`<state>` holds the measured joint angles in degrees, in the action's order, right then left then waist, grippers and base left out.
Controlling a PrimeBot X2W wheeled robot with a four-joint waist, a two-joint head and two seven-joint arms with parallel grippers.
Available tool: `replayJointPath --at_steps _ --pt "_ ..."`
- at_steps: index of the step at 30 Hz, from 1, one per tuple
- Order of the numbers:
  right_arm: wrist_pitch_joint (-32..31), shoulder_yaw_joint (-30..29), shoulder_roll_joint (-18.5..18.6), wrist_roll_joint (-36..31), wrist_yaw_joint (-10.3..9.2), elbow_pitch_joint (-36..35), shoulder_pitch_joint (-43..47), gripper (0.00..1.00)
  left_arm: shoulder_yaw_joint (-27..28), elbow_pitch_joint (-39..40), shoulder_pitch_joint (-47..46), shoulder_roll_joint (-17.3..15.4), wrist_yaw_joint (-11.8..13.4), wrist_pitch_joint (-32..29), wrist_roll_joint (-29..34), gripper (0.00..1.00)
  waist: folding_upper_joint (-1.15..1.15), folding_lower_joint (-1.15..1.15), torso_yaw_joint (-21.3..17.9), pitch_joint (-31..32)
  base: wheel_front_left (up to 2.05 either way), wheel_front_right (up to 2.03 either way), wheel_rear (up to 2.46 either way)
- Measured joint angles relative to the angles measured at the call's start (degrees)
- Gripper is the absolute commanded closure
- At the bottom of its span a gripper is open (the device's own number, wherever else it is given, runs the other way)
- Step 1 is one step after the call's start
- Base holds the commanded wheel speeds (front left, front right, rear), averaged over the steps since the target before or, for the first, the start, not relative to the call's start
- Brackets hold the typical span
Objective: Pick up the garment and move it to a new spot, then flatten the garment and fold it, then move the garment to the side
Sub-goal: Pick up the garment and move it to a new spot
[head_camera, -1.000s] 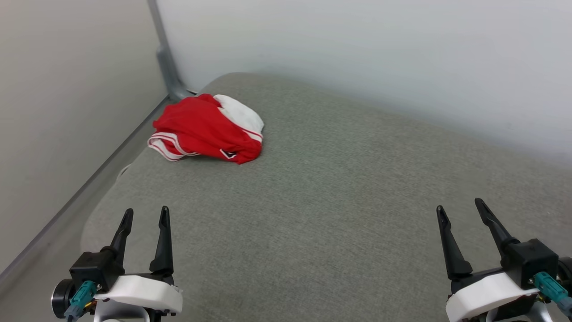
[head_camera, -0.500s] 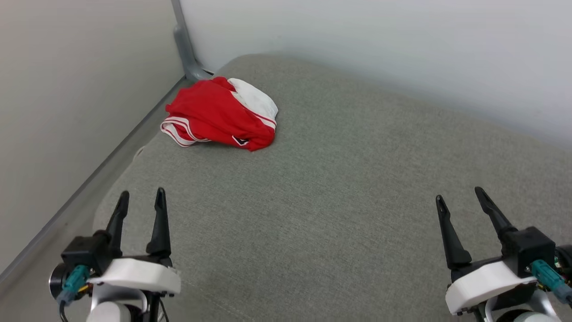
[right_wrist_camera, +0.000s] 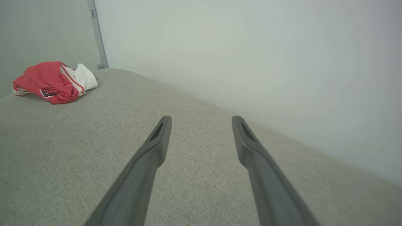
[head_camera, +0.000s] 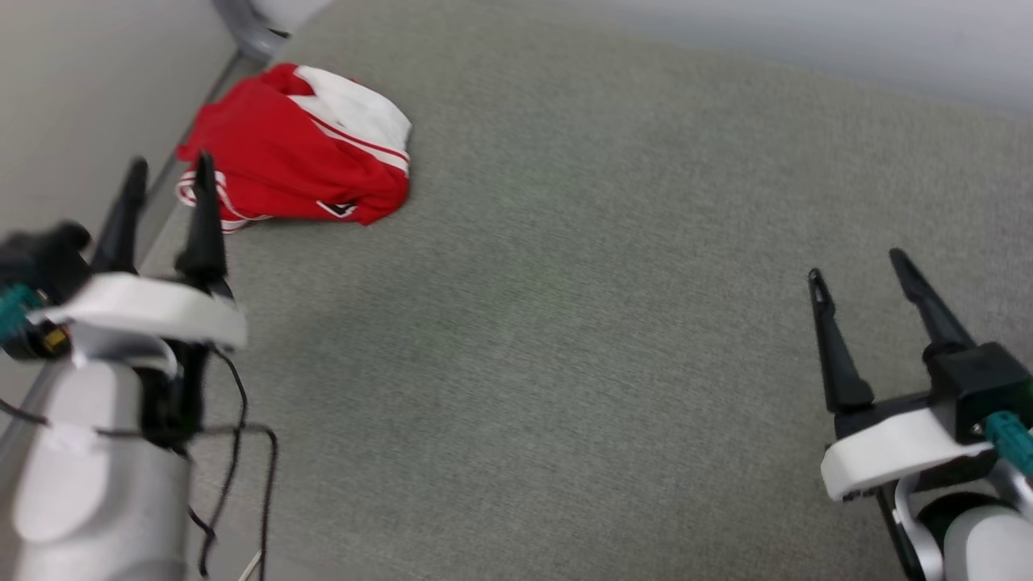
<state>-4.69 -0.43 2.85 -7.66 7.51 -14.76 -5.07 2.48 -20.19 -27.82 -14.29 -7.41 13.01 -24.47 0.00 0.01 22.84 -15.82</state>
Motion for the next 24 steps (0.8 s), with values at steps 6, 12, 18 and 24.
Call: replayJointPath --at_steps 6,12,18,24 --pt "-0.1 -0.9 0.01 -0.58 0.0 -2.16 -2.44 0.0 -1.36 -2.78 -10.19 -8.15 0.0 -7.75 -7.4 0.0 0.0 0.0 -3.73 -6.08 0.0 0.0 0.0" --pt "0.41 -1.42 0.01 -0.96 0.0 -3.42 -4.83 0.0 -3.03 -8.67 -18.88 -15.77 0.0 -21.39 -13.48 0.0 0.0 0.01 -7.29 -11.96 0.0 0.0 0.0" --pt "1.2 -1.35 0.01 -0.78 0.0 -3.55 -6.96 0.0 -4.83 -16.19 -25.26 -20.35 0.0 -35.54 -18.45 0.0 0.0 0.01 -10.23 -16.88 0.0 0.0 0.0" --pt "2.0 -1.08 0.01 -0.15 0.0 -2.86 -8.43 0.0 -4.31 -24.02 -28.5 -21.7 0.0 -46.41 -23.52 0.0 0.0 0.0 -12.72 -19.98 0.0 0.0 0.0"
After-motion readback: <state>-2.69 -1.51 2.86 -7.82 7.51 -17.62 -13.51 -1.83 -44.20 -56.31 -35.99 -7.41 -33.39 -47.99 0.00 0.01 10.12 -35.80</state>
